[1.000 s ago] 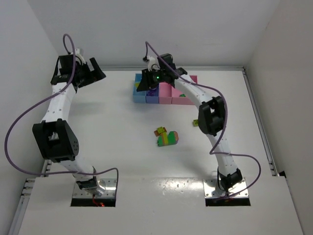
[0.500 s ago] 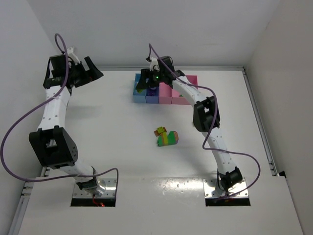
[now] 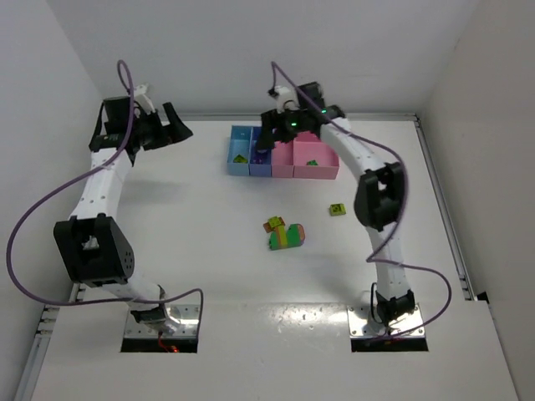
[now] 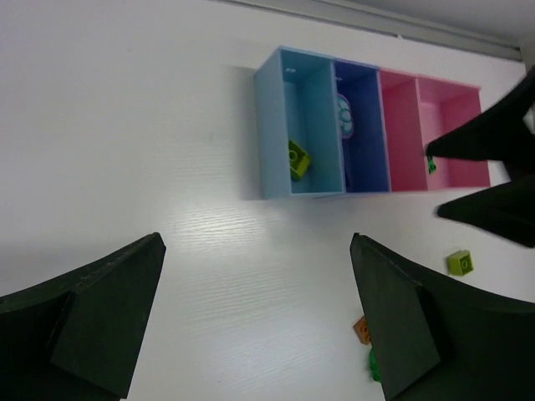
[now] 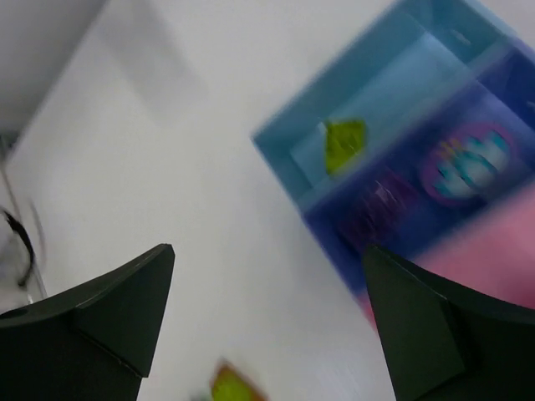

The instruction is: Sort the legos into containers by color

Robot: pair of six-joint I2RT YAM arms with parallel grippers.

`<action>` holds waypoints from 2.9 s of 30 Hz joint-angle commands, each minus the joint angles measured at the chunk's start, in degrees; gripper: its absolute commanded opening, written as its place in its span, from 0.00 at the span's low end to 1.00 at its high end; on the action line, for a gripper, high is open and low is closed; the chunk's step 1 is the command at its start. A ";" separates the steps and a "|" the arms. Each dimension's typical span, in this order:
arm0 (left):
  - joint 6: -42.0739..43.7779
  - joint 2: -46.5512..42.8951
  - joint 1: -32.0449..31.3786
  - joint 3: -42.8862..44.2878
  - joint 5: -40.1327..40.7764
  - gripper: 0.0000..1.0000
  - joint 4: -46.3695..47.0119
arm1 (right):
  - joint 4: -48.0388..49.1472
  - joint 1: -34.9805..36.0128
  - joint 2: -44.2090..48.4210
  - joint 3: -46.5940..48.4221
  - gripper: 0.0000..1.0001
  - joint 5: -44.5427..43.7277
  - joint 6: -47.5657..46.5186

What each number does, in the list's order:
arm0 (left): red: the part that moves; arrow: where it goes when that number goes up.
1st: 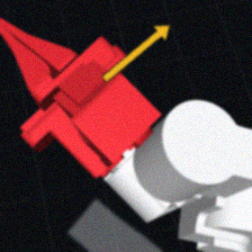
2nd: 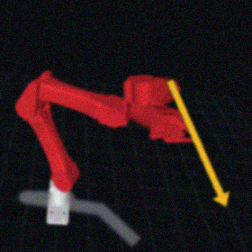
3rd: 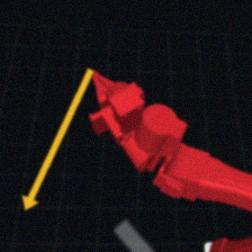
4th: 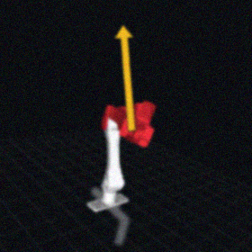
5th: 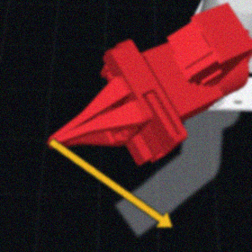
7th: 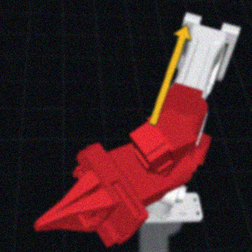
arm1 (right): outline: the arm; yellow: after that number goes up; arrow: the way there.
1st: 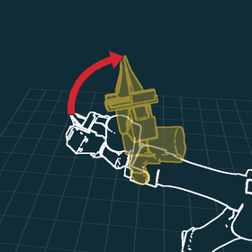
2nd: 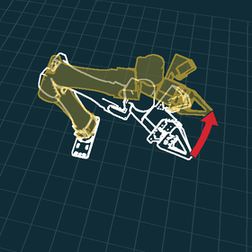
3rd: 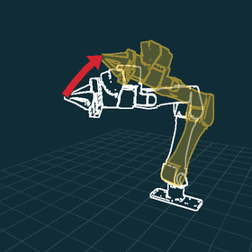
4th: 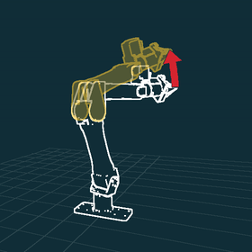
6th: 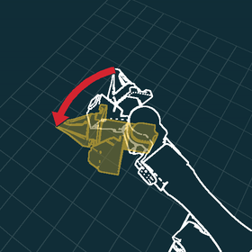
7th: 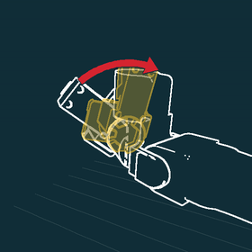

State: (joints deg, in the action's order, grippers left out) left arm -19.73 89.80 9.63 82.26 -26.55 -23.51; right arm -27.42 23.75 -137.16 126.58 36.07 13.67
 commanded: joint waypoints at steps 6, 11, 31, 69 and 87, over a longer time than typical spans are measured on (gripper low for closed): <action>8.73 0.28 -13.66 -0.26 -3.78 1.00 4.26 | -35.67 -15.03 35.45 -27.93 0.87 -3.18 -59.83; 9.88 3.10 -17.45 0.97 -3.16 1.00 4.26 | -29.83 -15.84 49.78 -55.01 0.86 -7.15 -69.91; 16.82 1.61 -22.81 -1.40 5.27 1.00 1.97 | -6.14 -14.61 39.63 -64.99 0.94 -12.17 -72.81; 10.59 -5.42 -13.67 -9.66 6.42 1.00 6.54 | -6.35 -3.63 17.42 -12.54 0.00 5.68 -28.83; 9.44 -4.72 -8.49 -7.29 7.74 1.00 5.41 | 15.64 0.95 -10.05 12.71 0.00 3.39 9.17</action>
State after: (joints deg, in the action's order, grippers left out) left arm -9.72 86.21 0.32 73.01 -18.57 -18.81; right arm -19.59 24.53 -146.93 134.39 38.04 16.64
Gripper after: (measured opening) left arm 0.997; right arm 0.351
